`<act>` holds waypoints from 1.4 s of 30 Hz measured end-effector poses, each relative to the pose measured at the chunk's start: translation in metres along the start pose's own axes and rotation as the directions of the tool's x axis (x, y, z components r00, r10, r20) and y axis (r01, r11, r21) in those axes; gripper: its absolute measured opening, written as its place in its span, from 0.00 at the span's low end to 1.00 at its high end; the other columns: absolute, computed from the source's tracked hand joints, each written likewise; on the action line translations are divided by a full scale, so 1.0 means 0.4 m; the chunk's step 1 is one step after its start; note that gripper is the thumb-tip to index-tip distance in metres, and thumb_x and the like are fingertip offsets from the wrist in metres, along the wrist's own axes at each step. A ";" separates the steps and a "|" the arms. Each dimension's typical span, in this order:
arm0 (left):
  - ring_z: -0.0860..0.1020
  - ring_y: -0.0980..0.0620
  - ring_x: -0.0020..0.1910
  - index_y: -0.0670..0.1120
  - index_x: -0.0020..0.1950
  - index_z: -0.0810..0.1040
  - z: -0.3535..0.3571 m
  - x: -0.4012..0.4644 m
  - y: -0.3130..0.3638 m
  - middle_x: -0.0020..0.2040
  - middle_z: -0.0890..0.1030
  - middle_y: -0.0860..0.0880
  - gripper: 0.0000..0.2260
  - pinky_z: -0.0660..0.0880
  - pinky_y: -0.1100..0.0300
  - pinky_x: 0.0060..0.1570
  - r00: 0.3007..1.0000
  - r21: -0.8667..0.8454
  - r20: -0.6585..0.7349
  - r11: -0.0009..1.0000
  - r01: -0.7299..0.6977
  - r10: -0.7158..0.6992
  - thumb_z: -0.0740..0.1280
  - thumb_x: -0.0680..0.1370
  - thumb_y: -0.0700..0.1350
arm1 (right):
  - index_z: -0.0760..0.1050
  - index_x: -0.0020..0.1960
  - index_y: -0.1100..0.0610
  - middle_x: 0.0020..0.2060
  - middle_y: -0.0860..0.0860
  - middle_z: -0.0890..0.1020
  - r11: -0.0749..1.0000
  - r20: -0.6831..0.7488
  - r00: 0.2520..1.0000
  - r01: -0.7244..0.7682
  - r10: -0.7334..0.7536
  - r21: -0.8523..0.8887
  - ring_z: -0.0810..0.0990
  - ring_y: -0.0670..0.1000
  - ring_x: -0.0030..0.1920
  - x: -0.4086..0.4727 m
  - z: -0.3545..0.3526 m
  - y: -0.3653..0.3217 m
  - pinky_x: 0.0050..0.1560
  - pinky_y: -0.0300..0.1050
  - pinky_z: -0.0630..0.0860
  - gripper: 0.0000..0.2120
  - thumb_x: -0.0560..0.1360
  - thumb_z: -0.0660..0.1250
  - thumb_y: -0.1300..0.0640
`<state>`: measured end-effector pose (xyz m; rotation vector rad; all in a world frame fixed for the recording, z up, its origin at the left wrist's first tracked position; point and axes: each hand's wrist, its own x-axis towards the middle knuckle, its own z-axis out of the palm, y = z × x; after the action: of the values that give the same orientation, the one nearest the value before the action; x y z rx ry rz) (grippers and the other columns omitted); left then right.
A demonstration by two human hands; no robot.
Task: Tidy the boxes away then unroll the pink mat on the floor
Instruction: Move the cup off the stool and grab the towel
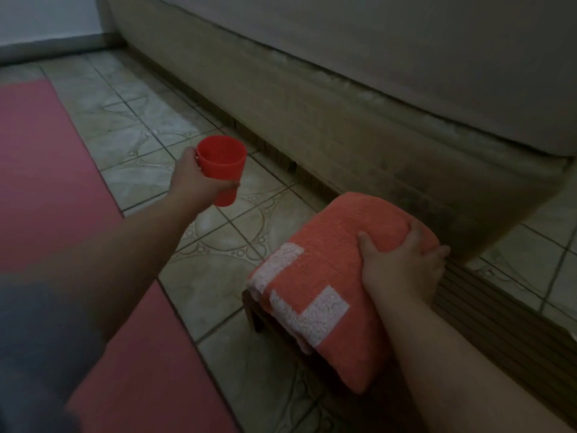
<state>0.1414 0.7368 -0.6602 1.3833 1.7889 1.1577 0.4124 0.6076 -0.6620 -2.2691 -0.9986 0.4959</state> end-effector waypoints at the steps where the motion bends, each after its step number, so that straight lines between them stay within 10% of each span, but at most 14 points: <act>1: 0.74 0.49 0.53 0.46 0.64 0.69 -0.006 0.013 -0.023 0.55 0.74 0.49 0.35 0.73 0.53 0.49 1.000 0.016 -0.016 1.000 0.025 -0.025 0.79 0.61 0.42 | 0.50 0.76 0.46 0.76 0.64 0.44 1.000 -0.004 1.000 0.004 -0.004 -0.006 0.48 0.63 0.75 0.002 0.007 -0.003 0.71 0.59 0.54 0.43 0.69 0.65 0.34; 24: 0.75 0.38 0.59 0.44 0.66 0.69 0.124 0.127 -0.245 0.61 0.76 0.38 0.39 0.73 0.45 0.61 0.953 0.136 -0.048 0.944 0.302 -0.298 0.80 0.57 0.43 | 0.51 0.75 0.43 0.77 0.60 0.46 1.000 -0.025 1.000 0.006 -0.006 -0.028 0.49 0.60 0.76 0.002 0.032 0.017 0.72 0.56 0.54 0.42 0.68 0.64 0.32; 29: 0.60 0.36 0.72 0.56 0.76 0.43 0.108 0.036 -0.212 0.76 0.51 0.38 0.56 0.61 0.43 0.69 0.889 0.098 -0.222 0.898 0.430 -0.401 0.79 0.61 0.47 | 0.51 0.76 0.44 0.77 0.60 0.46 1.000 -0.029 1.000 0.004 -0.005 -0.022 0.49 0.60 0.76 -0.003 0.036 0.017 0.72 0.55 0.53 0.42 0.69 0.65 0.33; 31: 0.62 0.38 0.71 0.56 0.75 0.47 0.085 -0.043 -0.176 0.75 0.55 0.39 0.50 0.63 0.46 0.66 0.898 -0.011 -0.314 0.947 0.322 -0.308 0.77 0.63 0.48 | 0.51 0.76 0.44 0.77 0.60 0.46 1.000 -0.028 1.000 0.001 -0.001 -0.008 0.49 0.60 0.76 -0.003 0.034 0.017 0.72 0.55 0.54 0.42 0.69 0.65 0.33; 38: 0.75 0.51 0.61 0.50 0.66 0.73 0.057 -0.405 -0.062 0.62 0.76 0.54 0.29 0.69 0.48 0.64 0.922 -0.273 0.261 0.894 0.356 -0.287 0.64 0.67 0.60 | 0.49 0.76 0.44 0.77 0.58 0.45 0.996 0.022 0.999 -0.035 0.033 0.087 0.47 0.58 0.76 -0.004 0.015 0.015 0.72 0.53 0.53 0.44 0.68 0.67 0.34; 42: 0.70 0.37 0.66 0.34 0.70 0.65 0.084 -0.458 0.010 0.67 0.70 0.33 0.20 0.63 0.45 0.67 0.927 -0.399 0.264 0.844 0.358 -0.268 0.59 0.80 0.43 | 0.47 0.77 0.51 0.77 0.58 0.50 0.959 0.009 0.996 -0.085 0.086 0.271 0.50 0.56 0.76 0.000 -0.006 0.025 0.73 0.50 0.51 0.49 0.67 0.70 0.38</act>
<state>0.2238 0.5711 -0.6816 0.8638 1.4267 1.1118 0.4189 0.6015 -0.6667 -2.0713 -0.7797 0.6256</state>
